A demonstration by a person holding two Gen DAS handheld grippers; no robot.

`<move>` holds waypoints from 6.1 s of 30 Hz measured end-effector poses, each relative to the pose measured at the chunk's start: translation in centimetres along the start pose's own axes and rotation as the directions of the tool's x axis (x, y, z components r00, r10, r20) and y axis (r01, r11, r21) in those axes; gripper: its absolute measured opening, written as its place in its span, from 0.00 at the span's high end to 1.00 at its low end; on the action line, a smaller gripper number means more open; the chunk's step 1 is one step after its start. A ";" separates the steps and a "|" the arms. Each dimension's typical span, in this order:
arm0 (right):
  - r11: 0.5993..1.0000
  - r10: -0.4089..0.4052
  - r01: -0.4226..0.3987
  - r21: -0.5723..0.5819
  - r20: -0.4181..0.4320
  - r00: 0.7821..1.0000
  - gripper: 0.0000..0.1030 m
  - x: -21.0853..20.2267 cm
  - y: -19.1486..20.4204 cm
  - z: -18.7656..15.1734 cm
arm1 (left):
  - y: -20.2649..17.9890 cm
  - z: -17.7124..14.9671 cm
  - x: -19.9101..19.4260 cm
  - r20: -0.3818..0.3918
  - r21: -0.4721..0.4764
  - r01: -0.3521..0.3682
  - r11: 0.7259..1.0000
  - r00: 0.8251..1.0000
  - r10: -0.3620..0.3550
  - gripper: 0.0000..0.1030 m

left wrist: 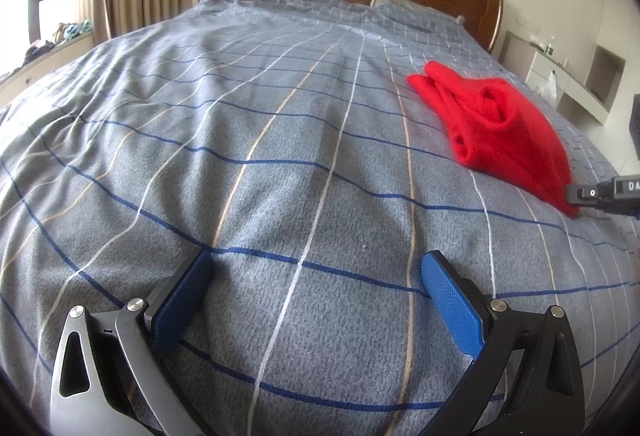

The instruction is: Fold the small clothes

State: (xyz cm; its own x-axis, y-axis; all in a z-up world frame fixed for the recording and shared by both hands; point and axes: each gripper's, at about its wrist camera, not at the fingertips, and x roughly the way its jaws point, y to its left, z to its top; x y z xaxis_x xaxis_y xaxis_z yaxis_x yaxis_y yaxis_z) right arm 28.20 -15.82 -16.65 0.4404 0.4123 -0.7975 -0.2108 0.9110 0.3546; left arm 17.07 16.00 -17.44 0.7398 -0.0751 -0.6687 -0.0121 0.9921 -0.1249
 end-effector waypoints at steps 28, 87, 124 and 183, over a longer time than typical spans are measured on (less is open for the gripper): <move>0.979 0.067 -0.072 0.190 0.036 0.997 0.54 6.4 -4.5 11.0 | -10.5 14.4 13.7 -0.373 -0.024 0.290 0.957 0.885 -0.278 0.57; 0.942 -0.251 0.297 -0.160 0.257 0.933 0.01 -16.3 11.6 -11.6 | -11.7 1.9 -17.0 -0.004 0.148 -0.139 0.979 0.990 0.141 0.00; 0.922 -0.301 0.355 -0.154 0.293 0.908 0.01 -23.2 15.3 -14.0 | -12.4 2.0 -23.8 0.010 0.163 -0.122 0.979 0.993 0.122 0.00; 0.896 -0.362 0.422 -0.142 0.318 0.876 0.01 -24.6 15.6 -12.0 | -11.6 3.6 -24.5 0.010 0.092 -0.181 0.979 0.983 0.181 0.00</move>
State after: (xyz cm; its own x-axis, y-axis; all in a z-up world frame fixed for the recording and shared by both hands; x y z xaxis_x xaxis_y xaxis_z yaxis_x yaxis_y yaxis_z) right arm 3.61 -11.90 2.60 0.7397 0.0354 -0.6720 -0.1272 0.9880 -0.0880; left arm 1.46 6.69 3.01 0.7319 0.1065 -0.6730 -0.0837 0.9943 0.0664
